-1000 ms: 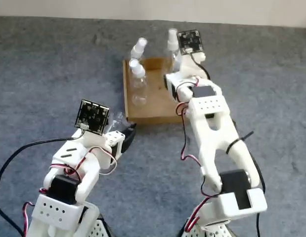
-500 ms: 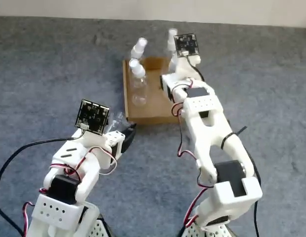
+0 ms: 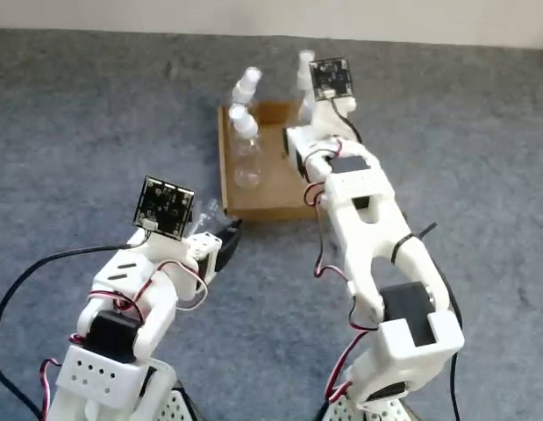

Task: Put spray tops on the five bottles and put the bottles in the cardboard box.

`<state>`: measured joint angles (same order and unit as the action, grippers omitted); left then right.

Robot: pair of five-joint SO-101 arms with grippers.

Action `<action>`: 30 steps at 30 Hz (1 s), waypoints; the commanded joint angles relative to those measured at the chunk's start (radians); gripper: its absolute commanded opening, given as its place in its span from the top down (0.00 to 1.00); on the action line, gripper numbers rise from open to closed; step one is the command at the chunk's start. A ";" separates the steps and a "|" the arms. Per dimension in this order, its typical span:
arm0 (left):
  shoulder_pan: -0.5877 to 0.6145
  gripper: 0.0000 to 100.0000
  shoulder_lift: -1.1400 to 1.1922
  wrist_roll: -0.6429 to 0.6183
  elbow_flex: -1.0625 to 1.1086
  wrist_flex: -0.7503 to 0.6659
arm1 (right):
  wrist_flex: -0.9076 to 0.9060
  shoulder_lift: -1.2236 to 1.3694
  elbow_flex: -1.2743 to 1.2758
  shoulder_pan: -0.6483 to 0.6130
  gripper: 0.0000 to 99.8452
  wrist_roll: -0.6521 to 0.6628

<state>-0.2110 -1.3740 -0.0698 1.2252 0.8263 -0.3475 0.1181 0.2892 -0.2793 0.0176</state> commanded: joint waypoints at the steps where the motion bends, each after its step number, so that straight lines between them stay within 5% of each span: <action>1: -0.015 0.80 -0.005 0.008 -0.007 -0.028 | 0.025 -0.015 -0.005 -0.010 1.00 -0.005; 30: -0.015 0.80 -0.005 0.008 -0.007 -0.028 | -0.044 -0.012 -0.008 -0.030 1.00 -0.003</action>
<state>-0.2110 -1.3740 -0.0683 1.2252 0.8263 -0.3874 0.1181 0.2892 -0.2992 0.0176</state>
